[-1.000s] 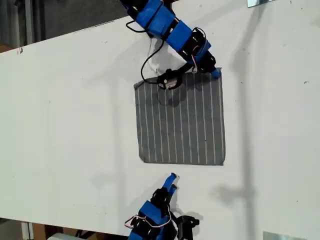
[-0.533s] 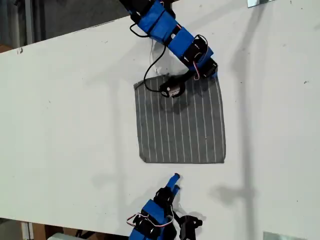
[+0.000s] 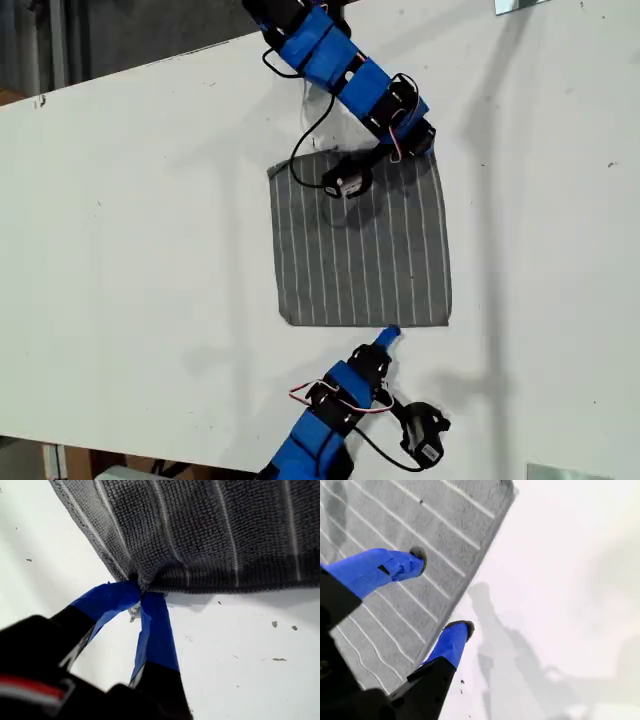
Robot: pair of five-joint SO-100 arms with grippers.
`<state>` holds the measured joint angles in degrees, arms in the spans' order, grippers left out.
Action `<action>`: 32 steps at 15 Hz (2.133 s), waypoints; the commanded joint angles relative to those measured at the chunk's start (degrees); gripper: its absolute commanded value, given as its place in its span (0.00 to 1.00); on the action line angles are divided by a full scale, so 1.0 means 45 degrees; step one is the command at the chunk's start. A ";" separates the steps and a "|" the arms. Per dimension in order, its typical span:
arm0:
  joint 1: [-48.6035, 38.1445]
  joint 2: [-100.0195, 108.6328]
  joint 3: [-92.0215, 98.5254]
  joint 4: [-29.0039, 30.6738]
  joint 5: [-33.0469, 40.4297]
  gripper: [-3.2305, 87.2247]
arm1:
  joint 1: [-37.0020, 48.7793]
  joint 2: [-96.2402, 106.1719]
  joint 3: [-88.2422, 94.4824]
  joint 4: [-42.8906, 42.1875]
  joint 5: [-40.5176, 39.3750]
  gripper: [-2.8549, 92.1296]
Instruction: Grasp corners of a square towel and fold twice.
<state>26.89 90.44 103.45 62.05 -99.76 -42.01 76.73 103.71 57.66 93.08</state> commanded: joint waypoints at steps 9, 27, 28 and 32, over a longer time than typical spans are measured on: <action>0.0293 -0.3984 -0.4375 0.0098 0.0508 0.32 | 0.0723 -0.2168 -0.4629 0.1738 -0.1914 0.03; 0.1348 -0.8145 -0.9004 0.0508 -0.0879 0.03 | 0.0371 -0.2305 -0.6172 0.2695 -0.1777 0.03; 0.1328 -0.8613 -1.0664 0.1836 -0.0723 0.03 | 0.0352 -0.2305 -0.6602 0.2949 -0.1758 0.03; 0.0918 -0.7910 -1.2168 0.3438 -0.0078 0.03 | 0.0469 -0.1992 -0.8398 0.4922 -0.1758 0.03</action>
<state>32.87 49.92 52.12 76.11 -101.07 -39.64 65.13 70.14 78.05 84.90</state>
